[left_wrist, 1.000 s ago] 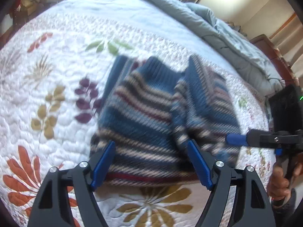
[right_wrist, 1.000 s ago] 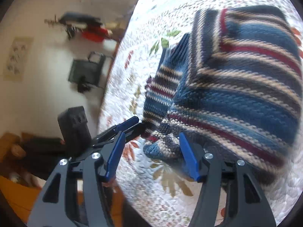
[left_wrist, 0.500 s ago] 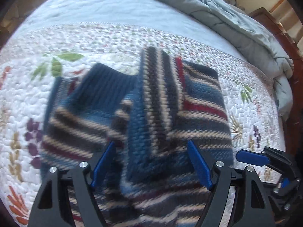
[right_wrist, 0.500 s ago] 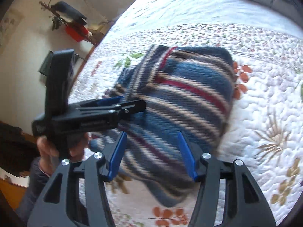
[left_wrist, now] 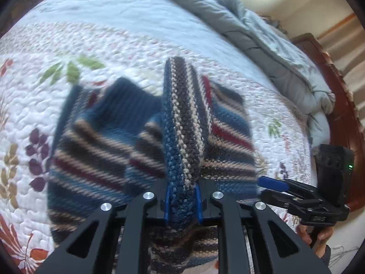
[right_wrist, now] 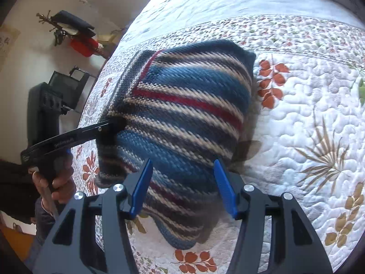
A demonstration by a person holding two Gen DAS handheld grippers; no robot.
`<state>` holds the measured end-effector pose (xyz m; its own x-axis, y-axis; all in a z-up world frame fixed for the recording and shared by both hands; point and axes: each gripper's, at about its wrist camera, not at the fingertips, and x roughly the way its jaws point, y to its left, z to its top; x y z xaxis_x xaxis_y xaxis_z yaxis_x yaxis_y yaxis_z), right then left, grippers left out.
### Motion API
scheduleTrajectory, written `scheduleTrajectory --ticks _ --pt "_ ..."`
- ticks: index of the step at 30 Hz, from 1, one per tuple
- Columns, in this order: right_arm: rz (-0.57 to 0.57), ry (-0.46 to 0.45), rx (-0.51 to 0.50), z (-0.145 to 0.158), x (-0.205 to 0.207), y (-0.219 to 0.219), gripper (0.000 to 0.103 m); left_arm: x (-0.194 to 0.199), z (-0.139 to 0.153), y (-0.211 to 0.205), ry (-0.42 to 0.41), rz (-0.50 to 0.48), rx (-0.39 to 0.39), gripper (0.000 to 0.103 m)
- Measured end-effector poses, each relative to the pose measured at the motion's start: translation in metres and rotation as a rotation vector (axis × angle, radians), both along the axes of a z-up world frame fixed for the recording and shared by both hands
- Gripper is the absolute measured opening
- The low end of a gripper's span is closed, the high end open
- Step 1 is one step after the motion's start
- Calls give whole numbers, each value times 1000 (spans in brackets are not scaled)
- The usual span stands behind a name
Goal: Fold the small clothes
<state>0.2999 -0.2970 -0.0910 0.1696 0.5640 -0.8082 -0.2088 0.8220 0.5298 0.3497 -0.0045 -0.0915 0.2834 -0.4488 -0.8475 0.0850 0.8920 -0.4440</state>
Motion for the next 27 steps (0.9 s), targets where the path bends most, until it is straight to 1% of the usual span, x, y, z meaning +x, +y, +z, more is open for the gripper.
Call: scheduleTrajectory --ticks 2,4,6,7,8,9,10,11,12,13,15,19,20,22,24,26,27 --pt "14 6 -6 -2 1 8 57 3 -15 3 35 16 12 17" --pt "21 1 -35 -5 -2 16 57 6 -32 1 69 22 10 18" --pt "29 -10 -75 -9 -3 23 61 6 -35 -2 61 20 12 22" --pt "30 -12 -82 -11 -3 24 64 5 -32 -4 51 15 18 27" --pt "31 -13 -84 -10 -4 25 64 2 -28 -6 43 13 31 40" --pt "33 -17 -89 -10 -4 25 65 -1 -21 -4 29 24 62 55" --pt "35 -18 -88 -9 -4 25 65 -4 -16 -4 19 32 90 60" --pt "34 -15 -81 -10 -3 23 65 -7 -11 -2 6 33 108 69" --pt "27 -8 -66 -11 -2 21 64 -11 -5 1 -8 26 110 79" --pt "19 0 -51 -13 -2 19 64 -14 -2 4 -11 24 107 83" --pt "12 8 -41 -14 -1 17 64 -18 -6 11 20 14 102 83" --pt "16 0 -54 -14 -3 17 64 -17 -29 12 83 6 120 83" --pt "19 -3 -59 -13 -3 18 64 -17 -33 12 93 9 101 83" --pt "25 -10 -66 -12 -5 19 64 -15 -38 11 119 7 38 83" --pt "25 -8 -62 -13 -4 19 64 -15 -43 4 134 -11 -1 83" --pt "23 -3 -55 -15 -3 17 64 -14 -47 -4 148 -26 -15 82" --pt "22 -1 -54 -15 -2 17 64 -14 -48 -7 146 -24 -5 82"
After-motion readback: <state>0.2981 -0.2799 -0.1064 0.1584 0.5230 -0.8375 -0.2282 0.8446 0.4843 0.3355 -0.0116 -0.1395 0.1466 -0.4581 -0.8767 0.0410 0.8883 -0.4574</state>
